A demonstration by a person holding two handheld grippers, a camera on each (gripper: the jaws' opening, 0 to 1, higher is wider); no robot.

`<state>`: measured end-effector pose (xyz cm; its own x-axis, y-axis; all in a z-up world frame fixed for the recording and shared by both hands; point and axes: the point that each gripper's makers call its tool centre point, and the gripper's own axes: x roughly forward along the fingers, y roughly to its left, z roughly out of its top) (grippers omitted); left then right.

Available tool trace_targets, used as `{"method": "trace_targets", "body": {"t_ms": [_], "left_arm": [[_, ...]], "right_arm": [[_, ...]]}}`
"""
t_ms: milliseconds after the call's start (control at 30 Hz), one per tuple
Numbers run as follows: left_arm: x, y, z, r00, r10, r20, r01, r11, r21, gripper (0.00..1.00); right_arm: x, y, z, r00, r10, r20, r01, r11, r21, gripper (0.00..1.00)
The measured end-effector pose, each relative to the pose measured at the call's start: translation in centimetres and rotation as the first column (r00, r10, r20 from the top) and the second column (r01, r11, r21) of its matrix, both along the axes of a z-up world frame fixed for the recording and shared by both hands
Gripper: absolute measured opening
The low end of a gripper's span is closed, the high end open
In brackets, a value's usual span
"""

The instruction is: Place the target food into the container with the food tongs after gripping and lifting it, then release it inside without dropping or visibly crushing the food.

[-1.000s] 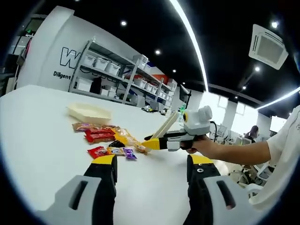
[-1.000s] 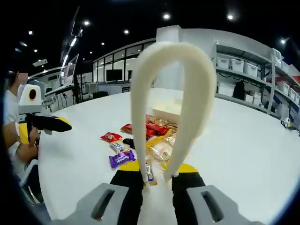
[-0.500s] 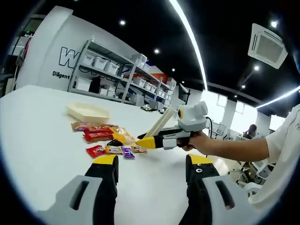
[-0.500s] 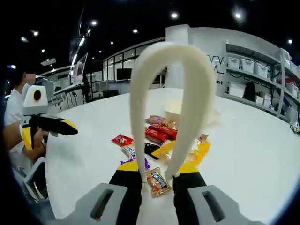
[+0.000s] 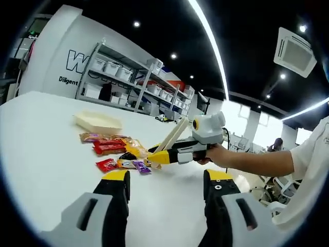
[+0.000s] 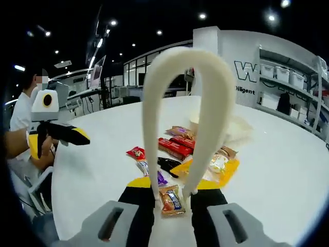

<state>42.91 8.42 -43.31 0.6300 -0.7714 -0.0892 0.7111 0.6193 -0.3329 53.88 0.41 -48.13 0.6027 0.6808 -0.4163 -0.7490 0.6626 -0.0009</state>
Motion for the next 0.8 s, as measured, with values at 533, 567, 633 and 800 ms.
{"method": "trace_targets", "body": {"t_ms": [533,567,633,800], "left_arm": [[0.0,0.2,-0.7,1.000,0.013,0.007,-0.014,1.000,0.026,0.56],[0.0,0.3,-0.8,1.000,0.015,0.009,-0.016,0.999,0.034,0.56],[0.0,0.5,-1.0,1.000,0.019,0.009,-0.019,0.999,0.051,0.56],[0.0,0.4,-0.9,1.000,0.016,0.011,-0.016,0.998,0.052,0.55]], "right_arm": [[0.1,-0.8,0.7,0.982,-0.086,-0.170,0.106,0.988,0.112,0.11],[0.2,-0.9,1.0,0.982,-0.086,-0.170,0.107,0.987,0.117,0.11],[0.3,-1.2,2.2,0.982,-0.086,-0.167,0.113,0.980,0.162,0.12],[1.1,-2.2,5.3,0.981,-0.105,-0.164,0.141,0.963,0.228,0.12]]}}
